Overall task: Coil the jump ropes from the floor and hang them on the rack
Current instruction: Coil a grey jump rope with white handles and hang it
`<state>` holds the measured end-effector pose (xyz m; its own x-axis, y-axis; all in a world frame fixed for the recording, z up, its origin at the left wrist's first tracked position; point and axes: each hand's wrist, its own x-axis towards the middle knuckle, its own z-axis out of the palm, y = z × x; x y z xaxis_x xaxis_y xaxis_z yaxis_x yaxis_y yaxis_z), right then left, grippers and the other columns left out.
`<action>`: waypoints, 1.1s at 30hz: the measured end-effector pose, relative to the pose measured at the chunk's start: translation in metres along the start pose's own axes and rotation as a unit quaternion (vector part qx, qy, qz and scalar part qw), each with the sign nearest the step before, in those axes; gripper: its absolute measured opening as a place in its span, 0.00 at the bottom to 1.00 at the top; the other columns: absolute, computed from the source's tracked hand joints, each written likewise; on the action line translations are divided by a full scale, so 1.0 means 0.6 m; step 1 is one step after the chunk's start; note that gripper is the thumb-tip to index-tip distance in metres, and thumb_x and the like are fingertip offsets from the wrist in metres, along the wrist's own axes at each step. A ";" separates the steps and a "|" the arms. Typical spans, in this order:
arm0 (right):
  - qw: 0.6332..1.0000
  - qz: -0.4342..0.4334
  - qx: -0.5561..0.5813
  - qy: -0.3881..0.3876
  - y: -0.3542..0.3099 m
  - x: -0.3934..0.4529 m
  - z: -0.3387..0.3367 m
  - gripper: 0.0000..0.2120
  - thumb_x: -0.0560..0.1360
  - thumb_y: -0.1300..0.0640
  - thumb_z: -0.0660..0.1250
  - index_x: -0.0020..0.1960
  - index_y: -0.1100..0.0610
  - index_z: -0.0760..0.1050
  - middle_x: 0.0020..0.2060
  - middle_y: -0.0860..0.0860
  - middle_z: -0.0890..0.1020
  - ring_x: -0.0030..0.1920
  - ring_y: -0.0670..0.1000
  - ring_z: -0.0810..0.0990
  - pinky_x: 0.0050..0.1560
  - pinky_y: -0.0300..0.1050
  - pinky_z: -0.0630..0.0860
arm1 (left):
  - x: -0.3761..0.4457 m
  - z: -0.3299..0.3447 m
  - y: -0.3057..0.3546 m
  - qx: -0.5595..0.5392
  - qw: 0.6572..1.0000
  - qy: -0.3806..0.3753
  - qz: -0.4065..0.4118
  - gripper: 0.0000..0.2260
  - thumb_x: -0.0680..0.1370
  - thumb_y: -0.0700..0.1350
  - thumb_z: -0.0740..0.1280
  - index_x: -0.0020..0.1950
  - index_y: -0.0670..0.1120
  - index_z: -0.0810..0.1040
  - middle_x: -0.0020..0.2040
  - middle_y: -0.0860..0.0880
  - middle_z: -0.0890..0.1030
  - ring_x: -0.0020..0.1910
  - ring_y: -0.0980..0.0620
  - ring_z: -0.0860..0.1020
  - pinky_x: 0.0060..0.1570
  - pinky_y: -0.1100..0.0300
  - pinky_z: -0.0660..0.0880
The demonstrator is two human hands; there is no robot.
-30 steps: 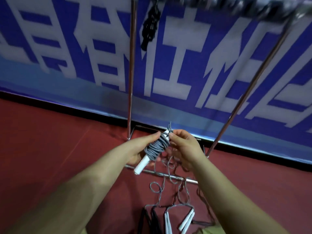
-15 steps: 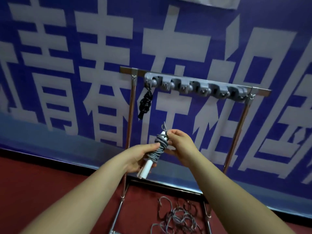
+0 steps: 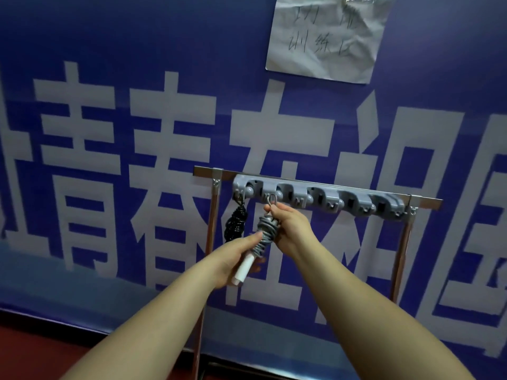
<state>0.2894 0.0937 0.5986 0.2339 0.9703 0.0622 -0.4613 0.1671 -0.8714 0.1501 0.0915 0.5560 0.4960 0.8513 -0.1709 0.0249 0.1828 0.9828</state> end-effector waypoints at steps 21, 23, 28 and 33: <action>0.991 0.116 -0.051 0.034 -0.019 0.093 0.010 0.09 0.77 0.61 0.65 0.55 0.64 0.78 0.42 0.56 0.81 0.38 0.53 0.80 0.38 0.49 0.79 | 0.031 -0.006 -0.007 -0.049 0.992 0.117 -0.018 0.22 0.73 0.60 0.69 0.57 0.46 0.79 0.53 0.46 0.80 0.52 0.49 0.79 0.54 0.46 0.71; 0.991 0.121 -0.038 0.043 -0.022 0.092 0.012 0.08 0.77 0.61 0.65 0.53 0.64 0.79 0.41 0.56 0.81 0.37 0.53 0.81 0.38 0.50 0.79 | 0.025 -0.005 0.004 -0.039 0.992 0.123 -0.014 0.23 0.73 0.61 0.69 0.58 0.45 0.78 0.52 0.46 0.80 0.51 0.50 0.79 0.52 0.47 0.72; 0.990 0.133 -0.005 0.038 -0.018 0.082 -0.002 0.05 0.78 0.61 0.64 0.51 0.63 0.77 0.40 0.56 0.81 0.37 0.53 0.80 0.40 0.49 0.78 | 0.017 -0.012 0.013 0.003 0.992 0.122 -0.034 0.23 0.72 0.62 0.68 0.57 0.45 0.78 0.51 0.47 0.82 0.51 0.50 0.80 0.51 0.47 0.72; 0.992 0.111 -0.038 0.040 0.020 0.045 -0.024 0.13 0.79 0.56 0.65 0.57 0.65 0.74 0.42 0.59 0.79 0.28 0.50 0.78 0.31 0.41 0.76 | 0.000 0.000 -0.018 0.003 0.994 0.100 -0.050 0.25 0.75 0.61 0.65 0.67 0.47 0.73 0.62 0.45 0.78 0.62 0.45 0.74 0.67 0.40 0.60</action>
<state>0.3025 0.1194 0.5830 0.2028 0.9640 -0.1718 -0.4433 -0.0661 -0.8940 0.1495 0.0894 0.5455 0.3084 0.9102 -0.2766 0.0709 0.2679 0.9608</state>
